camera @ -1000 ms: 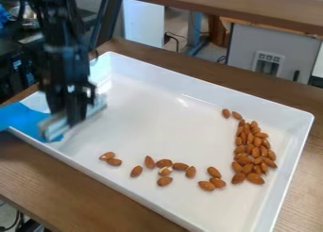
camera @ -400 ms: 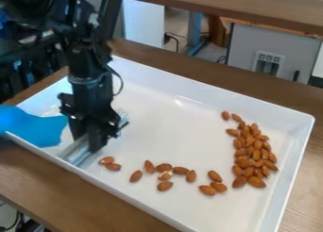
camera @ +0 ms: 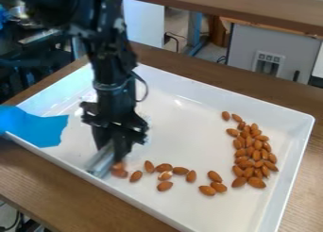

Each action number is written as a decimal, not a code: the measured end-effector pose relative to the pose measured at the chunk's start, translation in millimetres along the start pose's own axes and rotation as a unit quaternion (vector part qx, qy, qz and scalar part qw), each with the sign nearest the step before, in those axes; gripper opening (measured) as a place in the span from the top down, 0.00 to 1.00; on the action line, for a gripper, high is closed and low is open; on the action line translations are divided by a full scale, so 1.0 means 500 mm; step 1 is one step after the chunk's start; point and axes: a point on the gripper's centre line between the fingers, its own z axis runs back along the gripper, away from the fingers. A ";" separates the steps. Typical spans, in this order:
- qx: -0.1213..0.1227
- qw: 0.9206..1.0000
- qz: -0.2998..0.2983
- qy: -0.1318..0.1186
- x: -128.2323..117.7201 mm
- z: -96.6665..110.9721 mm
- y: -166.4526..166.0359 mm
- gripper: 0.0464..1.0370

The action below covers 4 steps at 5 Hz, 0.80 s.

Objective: Sweep into pile

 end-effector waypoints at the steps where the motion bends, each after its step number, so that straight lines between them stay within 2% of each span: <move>1: -0.005 1.000 0.009 -0.001 0.002 -0.002 -0.027 0.67; 2: -0.012 1.000 0.008 -0.003 0.004 -0.006 -0.067 0.67; 4: -0.049 0.997 0.058 0.003 0.006 -0.011 -0.154 0.67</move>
